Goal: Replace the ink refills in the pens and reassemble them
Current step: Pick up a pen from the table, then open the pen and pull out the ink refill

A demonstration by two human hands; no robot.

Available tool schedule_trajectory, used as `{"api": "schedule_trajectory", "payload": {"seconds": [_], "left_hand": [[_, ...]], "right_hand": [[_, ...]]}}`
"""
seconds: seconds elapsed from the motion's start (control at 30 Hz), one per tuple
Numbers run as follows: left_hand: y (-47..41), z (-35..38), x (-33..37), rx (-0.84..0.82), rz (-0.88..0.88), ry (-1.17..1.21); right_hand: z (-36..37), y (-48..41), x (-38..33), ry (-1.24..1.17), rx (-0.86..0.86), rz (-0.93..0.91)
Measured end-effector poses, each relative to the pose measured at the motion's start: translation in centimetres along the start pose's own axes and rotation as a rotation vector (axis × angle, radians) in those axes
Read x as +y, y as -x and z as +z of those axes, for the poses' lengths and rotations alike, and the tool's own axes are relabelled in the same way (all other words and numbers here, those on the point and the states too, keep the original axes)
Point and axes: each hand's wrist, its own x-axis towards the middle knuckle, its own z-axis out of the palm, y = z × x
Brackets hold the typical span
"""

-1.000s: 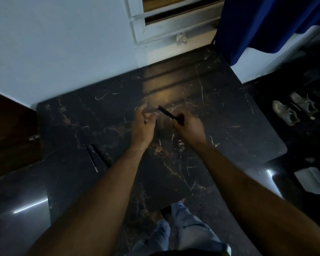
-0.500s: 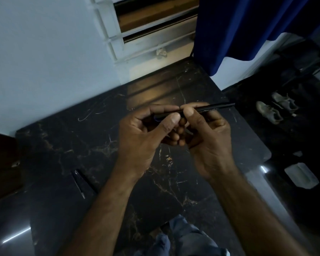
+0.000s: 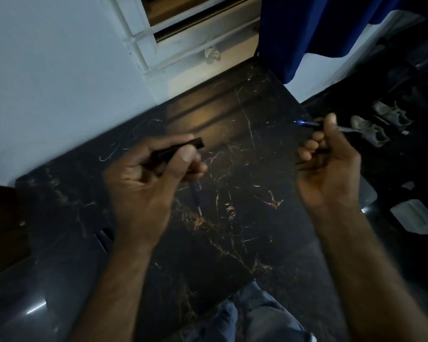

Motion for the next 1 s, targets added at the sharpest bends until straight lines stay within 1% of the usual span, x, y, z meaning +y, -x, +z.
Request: {"api": "schedule_trajectory", "payload": {"seconds": [0.03, 0.1, 0.17, 0.23, 0.3, 0.43, 0.53, 0.63, 0.73, 1.0], "left_hand": [[-0.3, -1.1, -1.3, -0.056, -0.03, -0.048], [-0.6, -1.9, -5.1, -0.145, -0.109, -0.244], [-0.3, -1.5, -9.9, -0.19, -0.231, -0.402], [0.3, -1.2, -14.7, -0.235, -0.319, -0.504], [0.7, -1.3, -18.2, -0.298, -0.298, -0.604], [0.1, -1.8, -22.2, -0.381, -0.073, -0.819], [-0.6, -1.9, -23.3, -0.401, 0.013, -0.904], [-0.8, -2.0, -23.4, -0.421, -0.003, -0.96], [-0.9, -2.3, -23.7, -0.435, 0.022, -0.978], [-0.5, -2.7, -23.5, -0.404, 0.011, -0.978]], "right_hand": [[-0.5, -0.5, -0.1, 0.047, -0.029, 0.007], [-1.2, -0.2, 1.4, 0.151, -0.12, 0.049], [-1.8, 0.7, 3.6, 0.157, -0.181, 0.107], [-2.6, 1.2, 5.5, 0.131, -0.192, 0.161], [-3.5, 1.6, 6.8, 0.162, -0.194, 0.206], [-5.6, 1.9, 7.9, 0.255, -0.162, 0.254], [-6.6, 1.6, 7.9, 0.289, -0.131, 0.268], [-6.8, 1.3, 8.2, 0.301, -0.13, 0.275], [-6.4, 1.2, 8.7, 0.309, -0.143, 0.27], [-5.5, 1.7, 9.4, 0.313, -0.17, 0.245]]}}
